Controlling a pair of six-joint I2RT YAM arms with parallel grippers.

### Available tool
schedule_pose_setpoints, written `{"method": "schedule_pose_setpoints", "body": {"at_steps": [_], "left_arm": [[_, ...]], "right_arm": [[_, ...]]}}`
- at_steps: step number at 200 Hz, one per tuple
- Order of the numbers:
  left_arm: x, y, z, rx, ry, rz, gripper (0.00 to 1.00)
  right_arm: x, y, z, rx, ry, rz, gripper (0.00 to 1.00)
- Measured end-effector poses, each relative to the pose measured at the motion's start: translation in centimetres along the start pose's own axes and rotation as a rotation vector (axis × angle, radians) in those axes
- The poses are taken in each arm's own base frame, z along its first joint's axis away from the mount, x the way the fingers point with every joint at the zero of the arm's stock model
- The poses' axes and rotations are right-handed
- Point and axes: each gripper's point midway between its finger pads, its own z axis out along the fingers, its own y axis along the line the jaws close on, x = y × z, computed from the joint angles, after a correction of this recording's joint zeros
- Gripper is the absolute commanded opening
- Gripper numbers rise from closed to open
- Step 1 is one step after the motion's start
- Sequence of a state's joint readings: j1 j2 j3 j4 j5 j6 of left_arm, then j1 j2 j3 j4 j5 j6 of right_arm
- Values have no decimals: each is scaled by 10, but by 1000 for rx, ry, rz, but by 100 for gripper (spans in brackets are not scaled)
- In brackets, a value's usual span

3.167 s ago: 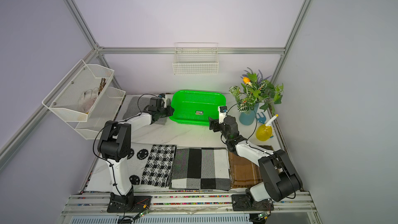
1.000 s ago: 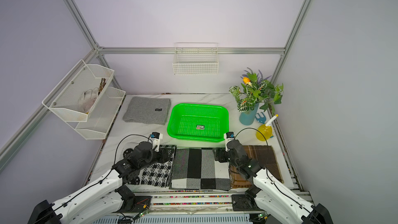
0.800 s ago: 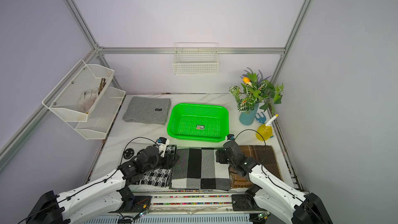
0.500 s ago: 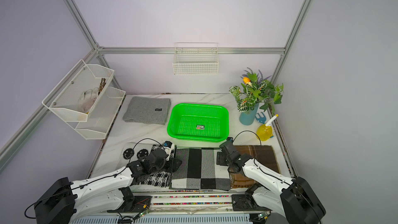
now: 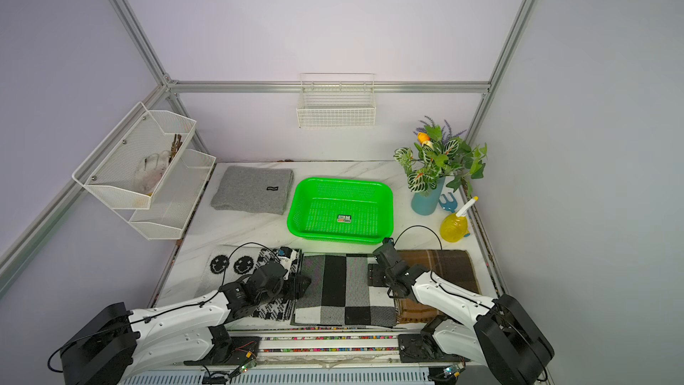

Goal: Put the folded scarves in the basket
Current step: Pick up the scarf at the center of the board.

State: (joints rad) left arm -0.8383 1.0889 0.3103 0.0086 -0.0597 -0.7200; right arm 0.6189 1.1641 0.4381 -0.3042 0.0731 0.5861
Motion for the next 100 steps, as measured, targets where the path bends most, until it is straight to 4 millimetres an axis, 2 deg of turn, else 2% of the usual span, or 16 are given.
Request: {"method": "schedule_pose_setpoints", "body": {"at_steps": [50,100], "left_arm": [[4,-4,14,11,29,1,66],[0,-9,22,26,18,2,66]], "right_arm": [[-3,6,3,-11,-5,-16,78],[-2,7,3,-14,-6,-21,79]]}}
